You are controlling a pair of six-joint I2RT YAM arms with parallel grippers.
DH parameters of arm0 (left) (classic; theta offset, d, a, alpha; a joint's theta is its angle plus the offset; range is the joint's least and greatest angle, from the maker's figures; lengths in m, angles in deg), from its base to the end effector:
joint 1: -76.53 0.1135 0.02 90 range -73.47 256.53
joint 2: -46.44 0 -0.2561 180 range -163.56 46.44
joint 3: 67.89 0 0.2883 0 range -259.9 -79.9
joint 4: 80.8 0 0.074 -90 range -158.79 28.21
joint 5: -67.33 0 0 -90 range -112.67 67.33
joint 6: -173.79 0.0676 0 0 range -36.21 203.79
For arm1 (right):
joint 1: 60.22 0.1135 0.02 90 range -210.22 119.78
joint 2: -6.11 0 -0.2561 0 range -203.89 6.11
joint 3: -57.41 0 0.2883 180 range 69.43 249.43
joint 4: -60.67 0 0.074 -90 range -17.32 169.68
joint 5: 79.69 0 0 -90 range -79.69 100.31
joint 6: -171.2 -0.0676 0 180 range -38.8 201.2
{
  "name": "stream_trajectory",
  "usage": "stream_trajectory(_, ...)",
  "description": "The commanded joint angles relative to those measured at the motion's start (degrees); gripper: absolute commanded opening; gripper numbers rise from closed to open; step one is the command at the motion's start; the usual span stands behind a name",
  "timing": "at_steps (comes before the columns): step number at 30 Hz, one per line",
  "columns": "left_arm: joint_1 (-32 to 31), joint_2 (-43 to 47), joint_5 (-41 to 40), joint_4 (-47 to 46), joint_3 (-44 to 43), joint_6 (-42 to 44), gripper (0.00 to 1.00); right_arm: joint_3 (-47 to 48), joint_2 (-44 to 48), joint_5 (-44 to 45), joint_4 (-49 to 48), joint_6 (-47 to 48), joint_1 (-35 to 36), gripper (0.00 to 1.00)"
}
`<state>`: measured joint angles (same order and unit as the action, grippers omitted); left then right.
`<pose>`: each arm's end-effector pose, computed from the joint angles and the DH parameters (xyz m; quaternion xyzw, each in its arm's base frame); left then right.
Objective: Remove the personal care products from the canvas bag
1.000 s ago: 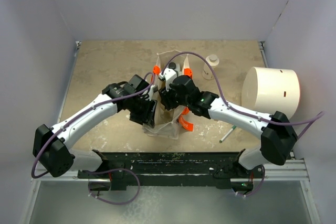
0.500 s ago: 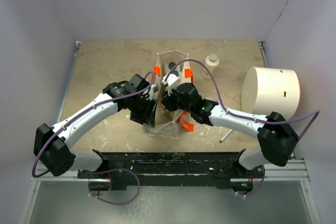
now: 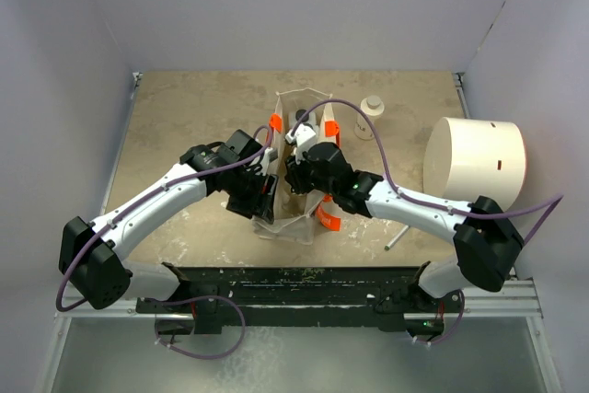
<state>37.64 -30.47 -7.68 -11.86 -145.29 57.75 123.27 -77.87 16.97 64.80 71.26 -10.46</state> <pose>0.2237 -0.2029 0.2358 0.1332 0.9651 -0.2076 0.0876 0.2629 0.2986 0.2251 -0.2518 0.7903 0.2351 0.5066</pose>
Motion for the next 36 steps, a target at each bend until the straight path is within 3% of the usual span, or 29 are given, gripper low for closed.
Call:
stream_trajectory(1,0.0,1.1,1.5,1.5,-0.3,-0.5,0.65,3.1,2.4,2.2,3.0,-10.4,0.0,0.0)
stream_trajectory(8,0.0,1.7,2.7,0.4,0.7,-1.4,0.7,12.6,2.0,6.1,16.6,-28.3,-0.1,0.0)
stream_trajectory(12,0.0,2.6,2.8,-0.2,1.5,-2.0,0.7,13.9,4.5,4.9,17.8,-36.2,-0.1,0.0)
stream_trajectory(19,0.0,4.0,2.6,-0.8,2.0,-3.0,0.71,21.7,4.9,6.4,25.7,-40.9,-0.3,0.0)
stream_trajectory(26,0.0,4.3,2.1,-0.6,1.6,-2.9,0.71,25.4,4.8,2.5,29.7,-45.4,-2.2,0.0)
stream_trajectory(36,0.0,3.5,0.9,0.6,0.5,-2.9,0.72,29.7,8.4,-12.3,32.6,-51.3,-15.9,0.0)
